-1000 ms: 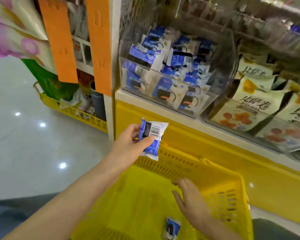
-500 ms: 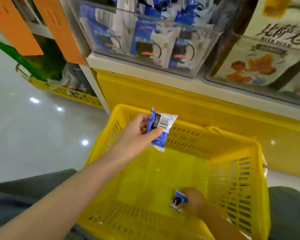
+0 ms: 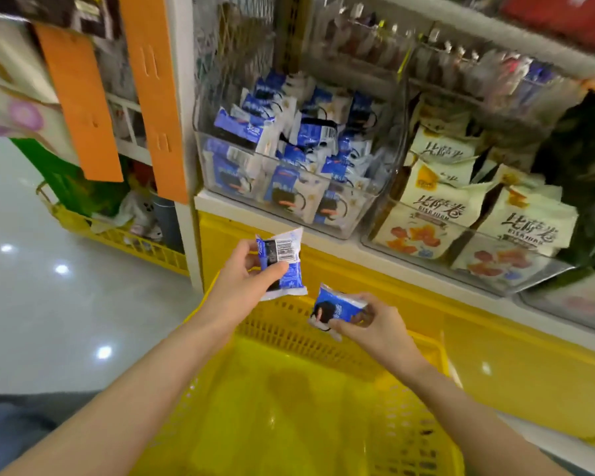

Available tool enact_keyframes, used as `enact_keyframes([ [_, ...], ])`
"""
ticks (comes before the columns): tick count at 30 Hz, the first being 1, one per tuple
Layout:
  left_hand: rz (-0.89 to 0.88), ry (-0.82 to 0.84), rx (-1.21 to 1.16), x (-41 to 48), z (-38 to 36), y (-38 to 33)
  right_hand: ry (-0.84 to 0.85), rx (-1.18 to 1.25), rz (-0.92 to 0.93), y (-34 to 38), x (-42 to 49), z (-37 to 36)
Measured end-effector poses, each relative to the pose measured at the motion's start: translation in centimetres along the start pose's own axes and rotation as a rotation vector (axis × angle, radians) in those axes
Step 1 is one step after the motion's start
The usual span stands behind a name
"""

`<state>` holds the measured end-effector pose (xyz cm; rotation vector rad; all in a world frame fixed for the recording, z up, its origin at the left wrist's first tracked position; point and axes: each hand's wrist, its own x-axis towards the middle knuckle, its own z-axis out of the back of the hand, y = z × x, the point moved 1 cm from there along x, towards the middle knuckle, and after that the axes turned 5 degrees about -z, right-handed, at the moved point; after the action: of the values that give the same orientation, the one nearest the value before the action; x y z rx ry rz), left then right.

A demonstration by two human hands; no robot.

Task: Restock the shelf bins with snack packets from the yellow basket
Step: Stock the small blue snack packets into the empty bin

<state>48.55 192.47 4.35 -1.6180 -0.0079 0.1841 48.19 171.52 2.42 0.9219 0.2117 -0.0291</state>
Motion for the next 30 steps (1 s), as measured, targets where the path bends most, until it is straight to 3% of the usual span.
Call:
enact_keyframes([
  [5, -0.039, -0.104, -0.124, 1.0, 2.0, -2.7, -0.029, 0.055, 0.278, 10.5, -0.1, 3.2],
  [10, -0.076, -0.112, -0.227, 1.9, 3.0, -4.3, -0.345, -0.17, 0.445, 18.4, 5.4, 4.9],
  [13, -0.09, -0.1, -0.235, 2.3, 3.2, -4.6, -0.379, -0.337, 0.321, 20.2, 11.4, 5.0],
  [19, -0.12, -0.098, -0.223, 3.0, 3.8, -4.9, -0.104, -0.605, 0.137, 19.0, 19.0, 3.5],
  [23, -0.125, -0.09, -0.212, 3.1, 4.1, -5.1, -0.208, -0.73, 0.148, 18.6, 19.3, 3.1],
  [25, -0.13, -0.086, -0.221, 3.1, 4.1, -5.3, -0.329, -0.678, 0.286, 18.9, 17.5, 2.9],
  [27, -0.143, -0.08, -0.254, 3.0, 4.0, -5.4, -0.401, -0.461, 0.405, 19.6, 14.6, 2.3],
  [30, -0.168, -0.079, -0.273, 2.9, 3.8, -5.7, -0.299, -0.299, 0.519, 19.9, 9.8, 0.8],
])
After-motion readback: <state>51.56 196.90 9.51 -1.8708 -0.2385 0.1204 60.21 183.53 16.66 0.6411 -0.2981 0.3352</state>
